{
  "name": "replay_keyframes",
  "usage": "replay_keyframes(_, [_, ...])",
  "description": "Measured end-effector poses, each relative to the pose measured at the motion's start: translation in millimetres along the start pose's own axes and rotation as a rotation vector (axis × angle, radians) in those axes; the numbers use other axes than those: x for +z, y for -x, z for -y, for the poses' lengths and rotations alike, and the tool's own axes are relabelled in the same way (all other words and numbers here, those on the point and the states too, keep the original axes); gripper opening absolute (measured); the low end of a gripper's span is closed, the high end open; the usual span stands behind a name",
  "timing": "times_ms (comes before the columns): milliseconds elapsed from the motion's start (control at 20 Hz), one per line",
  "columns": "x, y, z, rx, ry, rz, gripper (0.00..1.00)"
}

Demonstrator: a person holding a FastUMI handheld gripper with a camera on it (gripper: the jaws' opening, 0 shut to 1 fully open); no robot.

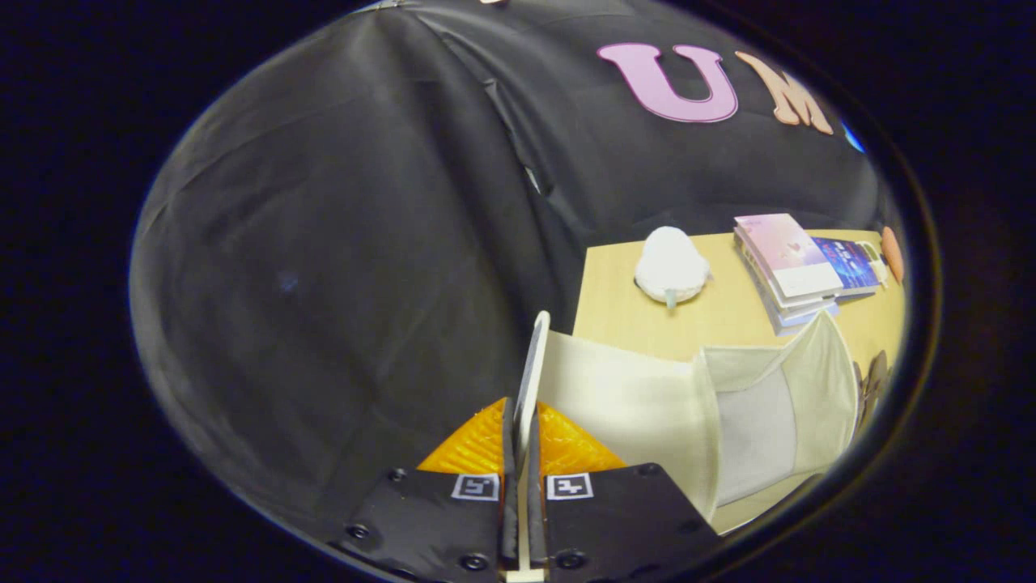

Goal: Open the storage box then place both shoes into the box .Put the left shoe in first, then the right shoe, with the right side of both shoes facing outward in a uniform manner.

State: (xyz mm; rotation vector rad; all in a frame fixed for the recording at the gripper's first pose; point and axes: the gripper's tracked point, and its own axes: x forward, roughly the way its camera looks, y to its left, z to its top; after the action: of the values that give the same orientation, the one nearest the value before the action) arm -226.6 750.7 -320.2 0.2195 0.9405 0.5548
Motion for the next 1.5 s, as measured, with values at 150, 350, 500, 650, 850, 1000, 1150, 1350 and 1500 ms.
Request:
replay_keyframes(150, [-5.4, -20.4, 10.6, -0.059, 0.013, 0.014, 0.07])
replay_keyframes(350, [16.6, -38.7, 23.7, -0.113, -0.021, 0.096, 0.07])
replay_keyframes(500, [20.1, -49.3, 30.4, -0.121, -0.042, 0.092, 0.07])
replay_keyframes(650, [35.8, -41.3, 35.8, -0.132, -0.031, 0.141, 0.11])
replay_keyframes(850, [42.3, -42.2, 42.9, -0.121, -0.04, 0.147, 0.14])
replay_keyframes(1000, [45.0, -42.8, 52.5, -0.127, -0.03, 0.146, 0.17])
replay_keyframes(1150, [56.6, -35.8, 64.2, -0.131, -0.021, 0.172, 0.19])
replay_keyframes(1350, [84.8, -17.0, 97.9, -0.16, -0.037, 0.246, 0.21])
replay_keyframes(1500, [104.2, -1.0, 138.4, -0.197, -0.073, 0.298, 0.2])
